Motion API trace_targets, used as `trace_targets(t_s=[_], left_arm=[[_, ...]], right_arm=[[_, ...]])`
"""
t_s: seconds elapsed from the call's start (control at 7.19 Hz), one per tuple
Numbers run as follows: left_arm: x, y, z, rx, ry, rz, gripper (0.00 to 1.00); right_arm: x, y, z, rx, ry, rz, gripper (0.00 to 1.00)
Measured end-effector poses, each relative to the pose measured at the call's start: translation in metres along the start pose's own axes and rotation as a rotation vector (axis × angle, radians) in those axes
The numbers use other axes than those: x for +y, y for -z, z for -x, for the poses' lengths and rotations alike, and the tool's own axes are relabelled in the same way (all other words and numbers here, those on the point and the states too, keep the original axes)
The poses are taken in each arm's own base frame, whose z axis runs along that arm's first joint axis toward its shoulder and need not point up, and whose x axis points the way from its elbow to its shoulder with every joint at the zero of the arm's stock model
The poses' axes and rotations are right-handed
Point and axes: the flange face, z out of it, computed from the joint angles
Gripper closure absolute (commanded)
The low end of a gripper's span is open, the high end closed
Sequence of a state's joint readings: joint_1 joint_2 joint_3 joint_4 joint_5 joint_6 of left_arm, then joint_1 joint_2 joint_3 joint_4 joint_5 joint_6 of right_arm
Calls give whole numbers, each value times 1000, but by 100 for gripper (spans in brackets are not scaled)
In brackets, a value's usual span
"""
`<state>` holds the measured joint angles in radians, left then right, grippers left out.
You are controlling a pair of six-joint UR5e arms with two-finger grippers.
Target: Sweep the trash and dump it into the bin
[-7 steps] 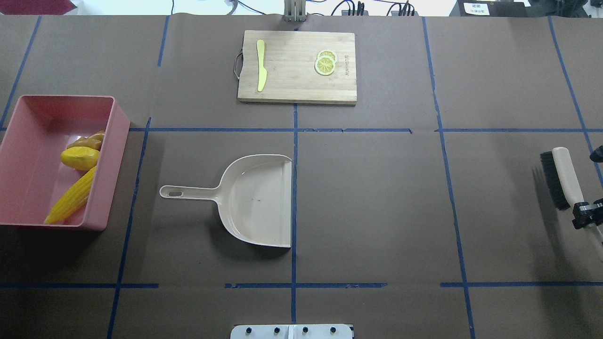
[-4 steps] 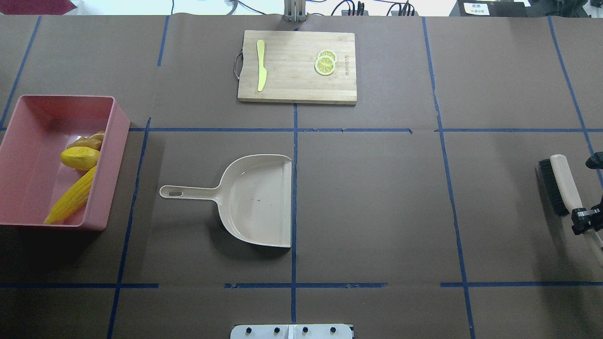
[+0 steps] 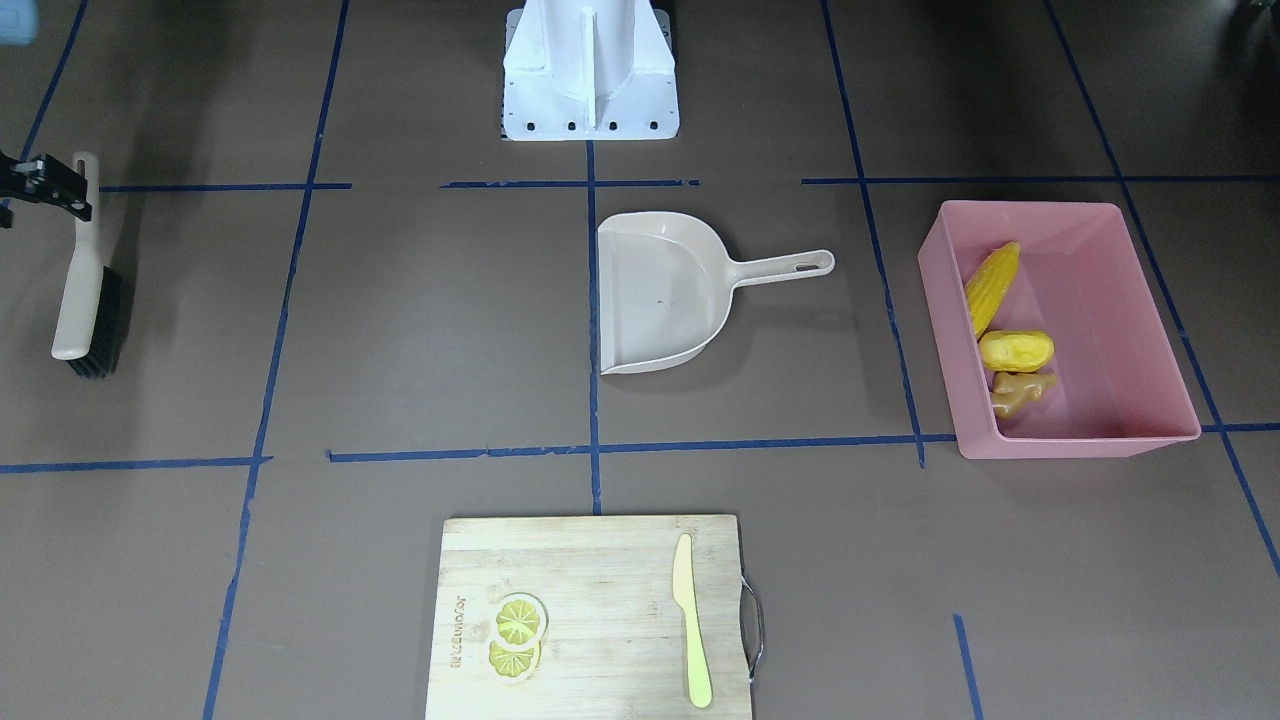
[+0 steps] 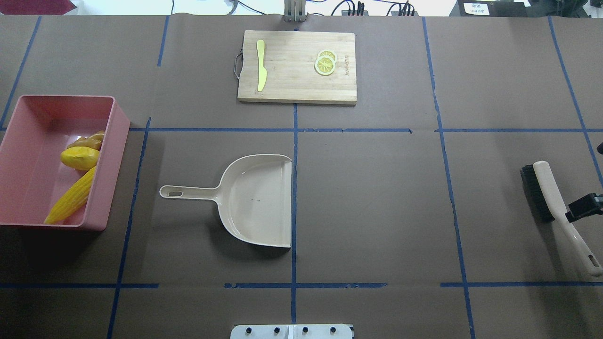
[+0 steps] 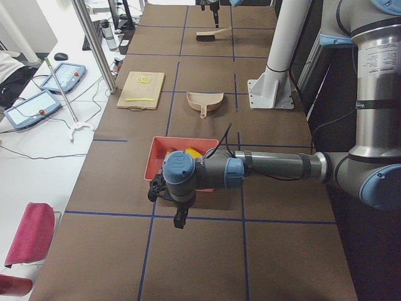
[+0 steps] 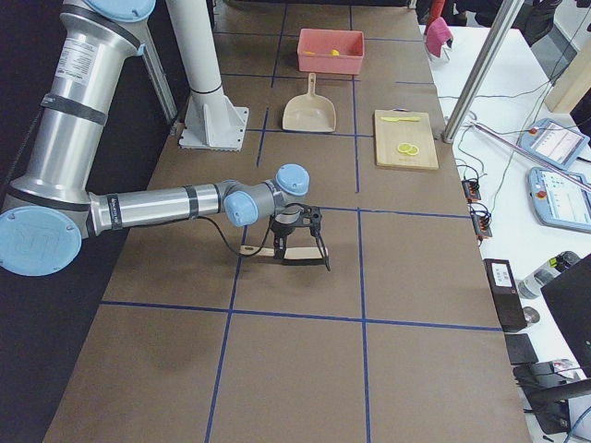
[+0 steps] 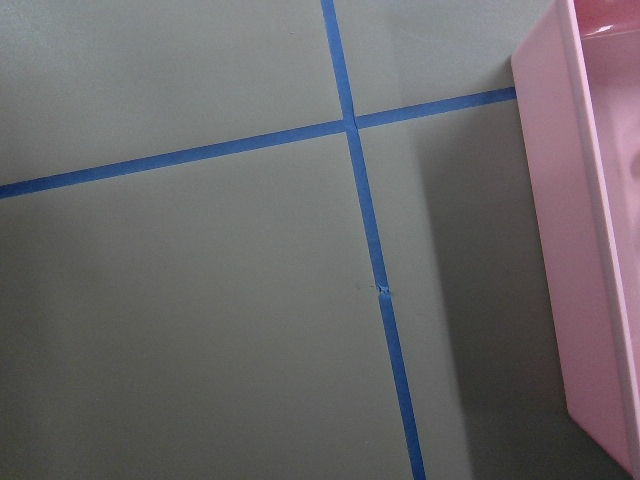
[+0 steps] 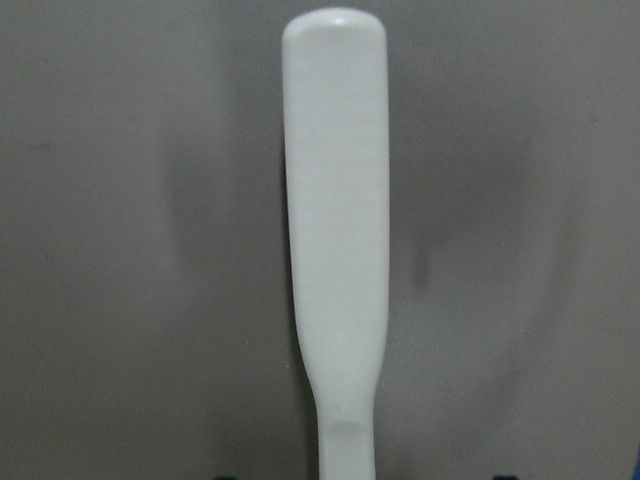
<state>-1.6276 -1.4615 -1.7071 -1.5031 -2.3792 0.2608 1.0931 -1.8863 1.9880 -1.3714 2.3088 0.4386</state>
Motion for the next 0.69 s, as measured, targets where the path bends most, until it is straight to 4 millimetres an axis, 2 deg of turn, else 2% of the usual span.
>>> trace_targets(t_s=[0.42, 0.56, 0.69], left_arm=[[8, -5, 3, -1, 9, 9, 0], [10, -6, 4, 0, 11, 11, 0], [10, -7, 5, 0, 12, 12, 0]], right_arm=[[-3, 78, -97, 43, 117, -33, 0], [2, 103, -133, 46, 115, -43, 0], [12, 116, -162, 43, 89, -55, 0]])
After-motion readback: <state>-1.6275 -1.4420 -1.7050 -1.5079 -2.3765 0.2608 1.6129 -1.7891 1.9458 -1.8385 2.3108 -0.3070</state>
